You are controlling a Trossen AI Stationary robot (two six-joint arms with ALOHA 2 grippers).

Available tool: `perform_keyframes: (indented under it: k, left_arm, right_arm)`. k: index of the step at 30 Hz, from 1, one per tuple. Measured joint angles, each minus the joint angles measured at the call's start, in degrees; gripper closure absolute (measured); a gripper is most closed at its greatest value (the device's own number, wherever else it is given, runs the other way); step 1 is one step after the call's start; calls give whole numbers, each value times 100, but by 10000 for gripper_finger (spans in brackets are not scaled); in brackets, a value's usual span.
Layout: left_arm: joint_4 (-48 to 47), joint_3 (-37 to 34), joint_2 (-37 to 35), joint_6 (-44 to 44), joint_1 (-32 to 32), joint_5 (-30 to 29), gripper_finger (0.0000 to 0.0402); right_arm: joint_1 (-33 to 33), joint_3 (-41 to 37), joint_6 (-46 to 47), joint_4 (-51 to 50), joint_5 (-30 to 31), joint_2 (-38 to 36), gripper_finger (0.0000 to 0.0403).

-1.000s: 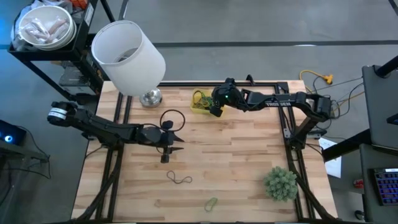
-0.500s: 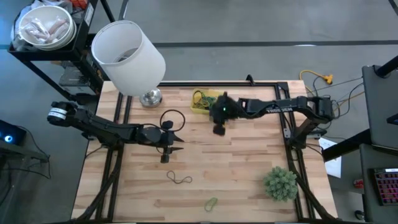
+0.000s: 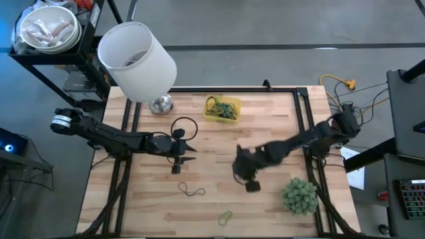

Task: Pick and place rubber bands into bin
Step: Put the green rubber band into the yellow bin

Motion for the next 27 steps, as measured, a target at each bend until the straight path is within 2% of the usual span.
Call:
perform_keyframes:
  k: [6,9,11,15,27]
  left_arm:
    - [3,-4,2,-1,0,0,267]
    - [1,-4,2,1,0,2,267]
    - [1,-4,2,1,0,2,267]
    - [3,-4,2,1,0,2,267]
    - [5,-4,2,3,0,4,267]
  right_arm:
    - [855,-313,-174,1536,154,2,346]
    - [1128,-338,-329,1841,171,2,346]
    - [1249,-342,-274,1912,408,4,346]
    - [1402,-344,-137,2183,1056,168,346]
    - [1419,-344,106,2667,965,887,346]
